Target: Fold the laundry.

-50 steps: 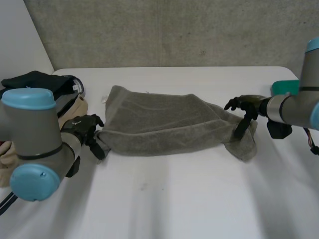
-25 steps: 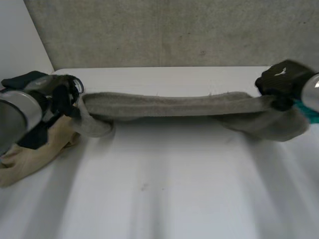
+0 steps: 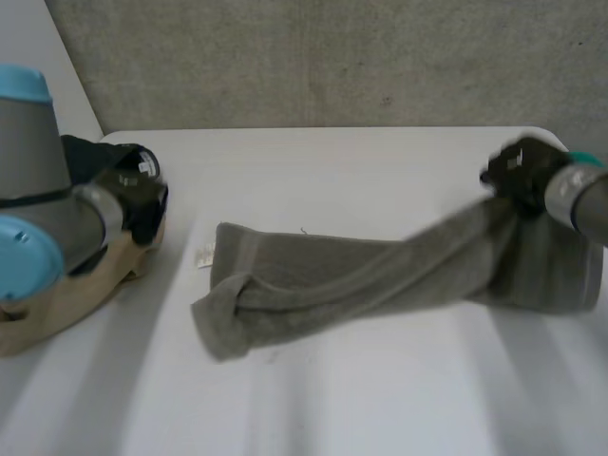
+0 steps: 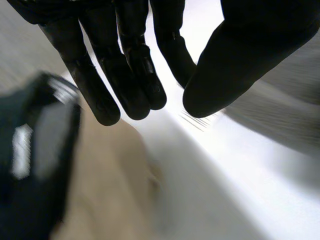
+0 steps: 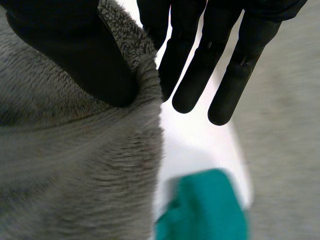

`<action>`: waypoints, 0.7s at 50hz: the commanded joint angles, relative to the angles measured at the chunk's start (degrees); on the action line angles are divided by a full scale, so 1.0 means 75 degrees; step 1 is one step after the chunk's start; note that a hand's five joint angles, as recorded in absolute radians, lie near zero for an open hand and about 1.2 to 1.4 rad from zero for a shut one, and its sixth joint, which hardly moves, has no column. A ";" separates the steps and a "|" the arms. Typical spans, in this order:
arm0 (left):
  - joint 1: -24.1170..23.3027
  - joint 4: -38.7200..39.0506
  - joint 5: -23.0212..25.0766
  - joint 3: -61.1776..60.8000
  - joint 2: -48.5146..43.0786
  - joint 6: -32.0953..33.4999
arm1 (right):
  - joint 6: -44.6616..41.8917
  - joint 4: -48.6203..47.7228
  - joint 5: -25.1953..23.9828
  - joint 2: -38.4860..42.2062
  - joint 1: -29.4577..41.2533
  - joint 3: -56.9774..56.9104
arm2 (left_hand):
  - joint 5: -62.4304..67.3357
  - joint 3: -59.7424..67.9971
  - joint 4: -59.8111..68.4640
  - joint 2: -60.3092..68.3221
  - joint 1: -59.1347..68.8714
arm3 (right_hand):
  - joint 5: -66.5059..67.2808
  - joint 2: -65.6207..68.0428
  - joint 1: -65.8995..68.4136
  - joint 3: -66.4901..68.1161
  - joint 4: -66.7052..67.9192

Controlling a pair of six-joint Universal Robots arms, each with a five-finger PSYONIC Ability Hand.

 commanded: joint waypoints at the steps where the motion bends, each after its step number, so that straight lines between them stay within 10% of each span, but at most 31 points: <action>1: -0.0111 0.2110 0.0003 0.2119 -0.0203 0.0228 | 0.2040 -0.3329 0.0352 0.0099 0.0433 -0.1590 | 0.1670 0.1581 0.1508 0.1531 0.1876 | 0.1654 0.1675 0.2123 0.1622 0.1542; 7: -0.0251 0.4326 -0.0043 0.2321 0.0277 0.0111 | 0.3845 -0.5971 0.0599 -0.0592 0.0609 -0.0880 | 0.1670 0.1581 0.1508 0.1531 0.1876 | 0.1654 0.1675 0.2123 0.1622 0.1542; 11: -0.0485 0.3537 -0.0300 0.1504 0.0570 -0.0064 | 0.3650 -0.5632 0.0260 -0.0757 0.0750 0.0104 | 0.1539 0.1451 0.1377 0.1400 0.1745 | 0.1654 0.1675 0.2123 0.1622 0.1542; 15: -0.0766 0.2633 -0.0593 0.0251 0.0770 -0.0905 | 0.3135 -0.5479 0.0130 -0.0839 0.0773 0.1066 | -0.5018 -0.5107 -0.5180 -0.5157 -0.4812 | 0.1654 0.1675 0.2123 0.1622 0.1542; 35: -0.2044 0.2150 0.0390 -0.0927 -0.0096 -0.6450 | 0.3507 -0.4612 -0.0127 -0.3006 0.1207 0.1960 | -0.6222 -0.6311 -0.6384 -0.6362 -0.6016 | 0.1654 0.1675 0.2123 0.1622 0.1542</action>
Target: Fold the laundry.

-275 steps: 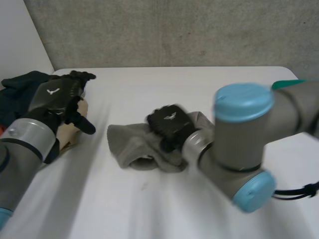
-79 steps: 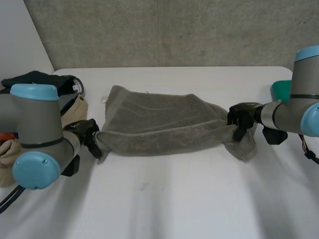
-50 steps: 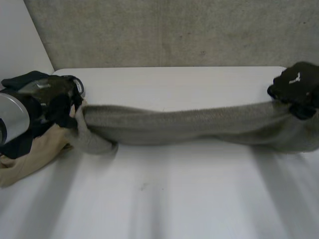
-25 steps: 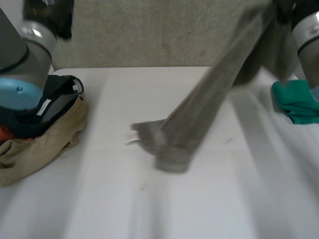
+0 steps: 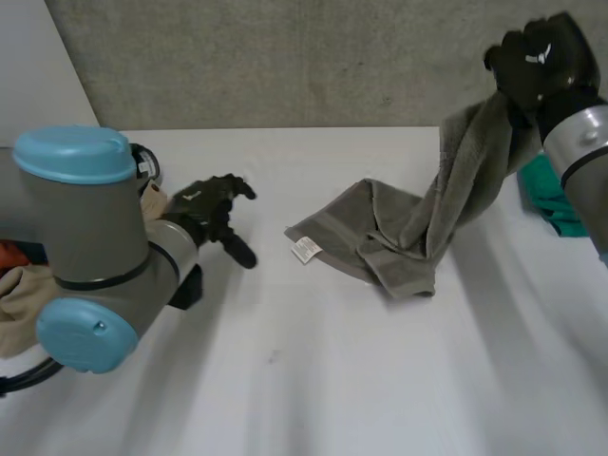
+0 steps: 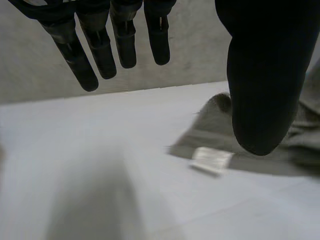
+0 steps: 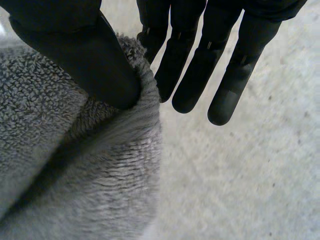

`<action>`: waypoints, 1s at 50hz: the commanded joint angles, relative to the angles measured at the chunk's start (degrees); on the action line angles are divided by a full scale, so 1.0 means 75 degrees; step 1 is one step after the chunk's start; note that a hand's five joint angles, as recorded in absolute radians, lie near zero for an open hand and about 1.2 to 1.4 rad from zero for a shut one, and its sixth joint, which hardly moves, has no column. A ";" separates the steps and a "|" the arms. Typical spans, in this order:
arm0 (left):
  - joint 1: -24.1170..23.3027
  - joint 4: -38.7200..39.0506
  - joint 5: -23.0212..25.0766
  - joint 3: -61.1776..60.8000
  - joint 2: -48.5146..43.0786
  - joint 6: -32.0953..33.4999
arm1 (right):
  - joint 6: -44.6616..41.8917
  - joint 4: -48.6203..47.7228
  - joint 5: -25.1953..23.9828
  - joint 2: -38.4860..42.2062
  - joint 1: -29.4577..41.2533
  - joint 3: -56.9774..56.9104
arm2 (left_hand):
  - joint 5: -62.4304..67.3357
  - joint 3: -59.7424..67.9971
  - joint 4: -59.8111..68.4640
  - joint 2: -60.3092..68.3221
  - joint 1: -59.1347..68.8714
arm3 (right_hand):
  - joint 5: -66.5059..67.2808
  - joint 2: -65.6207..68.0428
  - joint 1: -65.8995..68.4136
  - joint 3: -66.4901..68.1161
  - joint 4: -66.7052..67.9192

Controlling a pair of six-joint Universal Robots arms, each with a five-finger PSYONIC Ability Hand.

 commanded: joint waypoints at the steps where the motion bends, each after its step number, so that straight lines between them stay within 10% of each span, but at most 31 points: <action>1: -0.0312 -0.0226 0.0620 0.0678 -0.0573 -0.1741 | 0.0644 0.0492 -0.0413 -0.1386 0.0668 0.0032 | 0.0199 0.0057 0.0125 0.0075 -0.0021 | 0.1607 0.1675 0.2123 0.1609 0.1508; 23: -0.1789 -0.0613 0.0351 0.3046 -0.2507 -0.2539 | 0.1898 0.1617 -0.0730 -0.3087 0.2145 -0.0366 | 0.0580 0.0438 0.0506 0.0456 0.0360 | 0.1607 0.1675 0.2123 0.1609 0.1508; 26: -0.1883 -0.0718 0.0339 0.3199 -0.2578 -0.2983 | 0.1898 0.1676 -0.0660 -0.3064 0.2192 -0.0378 | 0.3080 0.2938 0.3005 0.2956 0.2860 | 0.1607 0.1675 0.2123 0.1609 0.1508; 28: -0.1976 -0.0951 0.0537 0.3117 -0.2508 -0.3276 | 0.1852 0.1618 -0.0544 -0.2983 0.2087 -0.0378 | 0.8037 0.7895 0.7963 0.7913 0.7817 | 0.1607 0.1675 0.2123 0.1609 0.1508; 31: -0.1965 -0.1338 0.0573 0.2942 -0.2216 -0.3243 | 0.1758 0.1512 -0.0379 -0.2725 0.1806 -0.0413 | 0.8091 0.7949 0.8017 0.7968 0.7871 | 0.1607 0.1675 0.2123 0.1609 0.1508; 44: -0.0314 -0.1716 0.0105 0.0997 0.1673 0.2095 | 0.0120 0.2647 -0.0904 -0.0582 -0.0210 0.0229 | 0.8091 0.7949 0.8017 0.7968 0.7871 | 0.1607 0.1675 0.2123 0.1609 0.1508; 50: -0.0102 -0.1539 -0.0141 0.0703 0.1232 0.4244 | -0.0609 0.2076 -0.1621 0.0485 -0.0410 0.1226 | 0.8091 0.7949 0.8017 0.7968 0.7871 | 0.1607 0.1675 0.2123 0.1609 0.1508</action>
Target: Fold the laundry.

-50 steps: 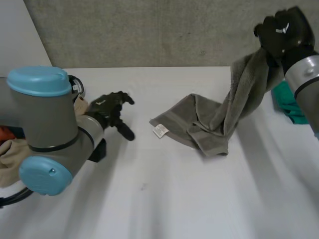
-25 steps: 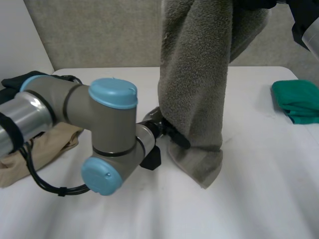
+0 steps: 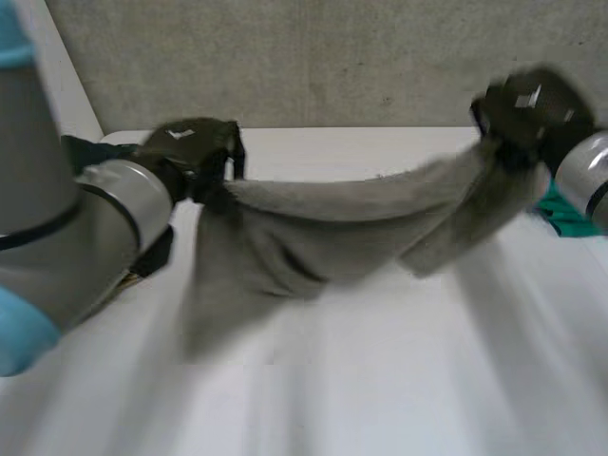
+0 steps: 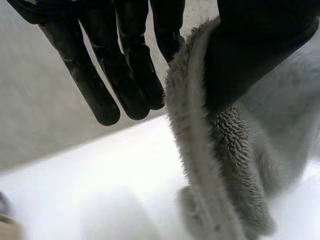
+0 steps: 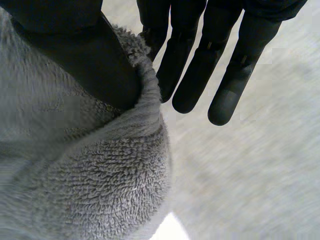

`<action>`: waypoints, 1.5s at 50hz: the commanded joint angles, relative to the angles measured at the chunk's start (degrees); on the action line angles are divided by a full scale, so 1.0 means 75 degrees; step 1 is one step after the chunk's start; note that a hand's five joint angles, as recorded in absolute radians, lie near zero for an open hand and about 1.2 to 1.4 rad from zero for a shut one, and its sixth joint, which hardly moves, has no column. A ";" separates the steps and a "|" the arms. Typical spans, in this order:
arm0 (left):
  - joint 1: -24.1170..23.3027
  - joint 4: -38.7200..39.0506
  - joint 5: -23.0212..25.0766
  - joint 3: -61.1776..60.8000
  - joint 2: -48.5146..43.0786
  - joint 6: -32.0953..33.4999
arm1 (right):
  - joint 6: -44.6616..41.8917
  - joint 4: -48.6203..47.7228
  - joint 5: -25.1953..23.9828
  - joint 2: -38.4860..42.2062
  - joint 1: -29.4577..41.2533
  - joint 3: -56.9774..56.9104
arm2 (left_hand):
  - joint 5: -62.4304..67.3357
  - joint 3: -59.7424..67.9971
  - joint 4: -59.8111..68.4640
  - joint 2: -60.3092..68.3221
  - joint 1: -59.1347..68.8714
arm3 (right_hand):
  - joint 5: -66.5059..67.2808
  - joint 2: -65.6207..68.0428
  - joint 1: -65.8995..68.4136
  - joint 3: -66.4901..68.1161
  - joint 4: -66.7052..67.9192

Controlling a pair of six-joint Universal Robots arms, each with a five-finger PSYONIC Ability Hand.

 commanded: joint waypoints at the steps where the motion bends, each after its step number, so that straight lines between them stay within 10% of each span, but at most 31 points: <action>1: 0.0275 0.0275 -0.0237 -0.0347 -0.0478 0.2557 | -0.0778 -0.0578 -0.0756 0.1263 -0.0156 0.1144 | 0.1843 0.1582 0.1511 0.1551 0.1752 | 0.1607 0.1675 0.2123 0.1609 0.1508; 8: 0.0147 0.0263 -0.0729 -0.0183 -0.2306 0.3520 | -0.1211 -0.1272 -0.0370 0.2248 0.0219 0.1637 | 0.1843 0.1582 0.1511 0.1551 0.1752 | 0.1607 0.1675 0.2123 0.1609 0.1508; 10: -0.0005 0.0287 -0.0753 -0.0113 -0.2646 0.3404 | -0.1352 -0.1085 -0.0148 0.2226 0.0277 0.1614 | 0.1512 0.1251 0.1181 0.1220 0.1421 | -0.1087 -0.1019 -0.0571 -0.1085 -0.1186; 14: -0.0158 0.0287 -0.0765 -0.0065 -0.2625 0.3052 | -0.1131 -0.0571 0.0075 0.1771 0.0231 0.1393 | -0.4198 -0.4459 -0.4529 -0.4490 -0.4289 | -0.4584 -0.4516 -0.4068 -0.4583 -0.4683; 18: -0.0088 0.0310 -0.0835 -0.0182 -0.2040 0.2759 | -0.0650 0.0215 0.0099 0.1102 0.0055 0.0947 | -0.5869 -0.6130 -0.6201 -0.6162 -0.5961 | -0.5236 -0.5168 -0.4720 -0.5234 -0.5335; 27: 0.0731 0.0334 -0.0426 -0.1248 -0.0352 0.2138 | 0.0253 0.3190 -0.0369 0.0713 -0.0366 -0.0950 | -0.6431 -0.6692 -0.6762 -0.6723 -0.6522 | -0.5348 -0.5280 -0.4832 -0.5347 -0.5448; 40: 0.3167 -0.0216 0.2198 -0.2865 0.0997 0.2067 | -0.0378 0.6146 -0.1062 0.2551 -0.0625 -0.3939 | -0.6633 -0.6894 -0.6965 -0.6925 -0.6724 | -0.5461 -0.5393 -0.4945 -0.5460 -0.5560; 65: 0.4904 0.0568 0.3782 -0.4331 0.0716 0.4035 | -0.0298 0.4682 -0.0639 0.3268 0.0500 -0.2476 | -0.6947 -0.7207 -0.7278 -0.7239 -0.7038 | -0.6426 -0.6358 -0.5910 -0.6424 -0.6525; 75: 0.4811 0.1165 0.4122 -0.4319 -0.0022 0.4376 | -0.0075 0.3862 -0.0663 0.3351 0.0664 -0.1972 | -0.6341 -0.6602 -0.6673 -0.6633 -0.6433 | -0.0919 -0.0851 -0.0403 -0.0918 -0.1018</action>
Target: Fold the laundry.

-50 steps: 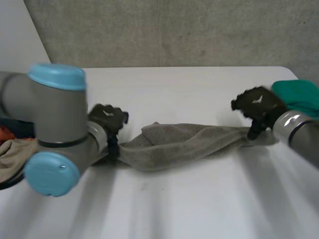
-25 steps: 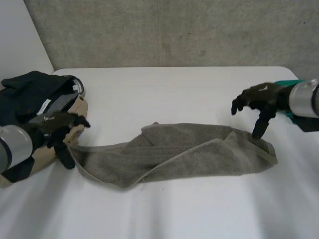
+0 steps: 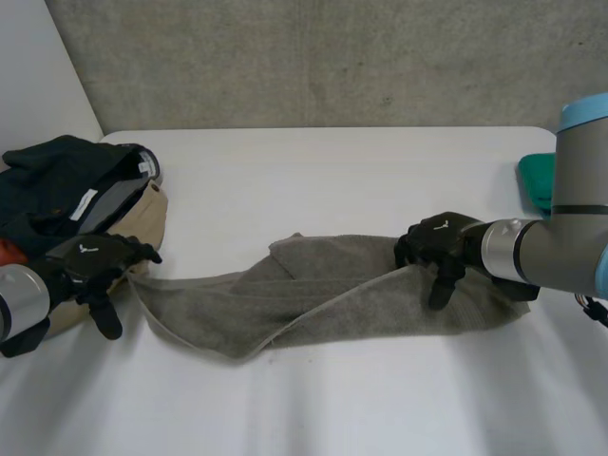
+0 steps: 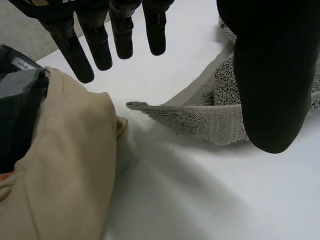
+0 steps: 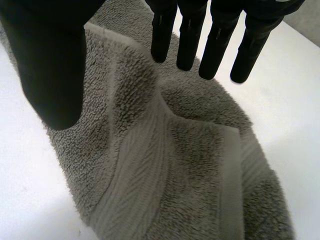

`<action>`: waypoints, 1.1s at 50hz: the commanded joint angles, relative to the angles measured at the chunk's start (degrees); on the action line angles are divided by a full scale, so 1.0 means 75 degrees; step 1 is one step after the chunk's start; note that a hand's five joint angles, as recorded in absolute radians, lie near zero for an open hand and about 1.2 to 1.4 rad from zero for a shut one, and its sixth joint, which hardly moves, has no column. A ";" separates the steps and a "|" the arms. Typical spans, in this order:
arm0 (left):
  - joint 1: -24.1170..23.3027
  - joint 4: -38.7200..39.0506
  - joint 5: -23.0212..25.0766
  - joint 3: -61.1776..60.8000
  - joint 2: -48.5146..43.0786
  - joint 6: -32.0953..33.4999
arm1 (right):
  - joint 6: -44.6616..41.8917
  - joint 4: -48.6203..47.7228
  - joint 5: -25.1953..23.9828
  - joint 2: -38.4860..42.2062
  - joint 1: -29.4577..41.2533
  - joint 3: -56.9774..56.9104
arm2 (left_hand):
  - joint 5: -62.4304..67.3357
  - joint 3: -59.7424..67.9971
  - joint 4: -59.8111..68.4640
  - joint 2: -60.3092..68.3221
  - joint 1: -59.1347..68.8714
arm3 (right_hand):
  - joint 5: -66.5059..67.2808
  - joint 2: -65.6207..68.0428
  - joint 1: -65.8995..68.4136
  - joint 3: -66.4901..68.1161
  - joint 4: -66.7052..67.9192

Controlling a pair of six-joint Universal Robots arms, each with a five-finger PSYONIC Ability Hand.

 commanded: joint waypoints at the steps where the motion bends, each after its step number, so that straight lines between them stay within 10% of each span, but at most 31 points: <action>1: -0.0164 0.0498 0.0079 -0.0003 -0.0561 0.0148 | 0.0163 -0.0601 -0.0020 -0.0086 0.0030 0.0309 | 0.0629 0.0542 0.0596 0.0547 0.0472 | 0.5547 0.5694 0.5512 0.5561 0.5591; 8: -0.0528 0.1470 -0.0166 0.0103 -0.1287 0.0476 | 0.0023 -0.1129 -0.0102 -0.0649 -0.0169 0.0965 | 0.2532 0.2445 0.2498 0.2450 0.2375 | 0.6597 0.6744 0.6561 0.6611 0.6641; 15: -0.0844 0.2068 -0.0764 0.0278 -0.1523 0.0769 | -0.0271 -0.1165 -0.0149 -0.1223 -0.0567 0.1410 | 0.8741 0.8654 0.8708 0.8659 0.8585 | 0.6597 0.6744 0.6561 0.6611 0.6641; 28: -0.1290 0.1402 -0.1280 0.0653 0.1779 -0.1127 | -0.0879 -0.0919 0.0260 -0.3917 -0.1411 0.1340 | 0.8746 0.8659 0.8713 0.8664 0.8590 | 0.6597 0.6744 0.6561 0.6611 0.6641; 36: -0.1418 -0.0695 -0.1538 0.1906 0.3072 -0.1552 | -0.1968 -0.0755 0.0425 -0.5301 -0.1728 0.1410 | 0.8746 0.8659 0.8713 0.8664 0.8590 | 0.6597 0.6744 0.6561 0.6611 0.6641; 43: -0.2051 -0.1846 -0.2181 0.2739 0.1644 -0.1165 | -0.2777 -0.0684 0.0542 -0.4507 -0.1330 0.1575 | 0.8746 0.8659 0.8713 0.8664 0.8590 | 0.6597 0.6744 0.6561 0.6611 0.6641; 55: -0.2649 0.0542 -0.3189 0.5115 -0.1884 -0.0344 | -0.2978 -0.1854 0.1725 -0.1097 -0.0545 -0.0625 | 0.8746 0.8659 0.8713 0.8664 0.8590 | 0.6597 0.6744 0.6561 0.6611 0.6641</action>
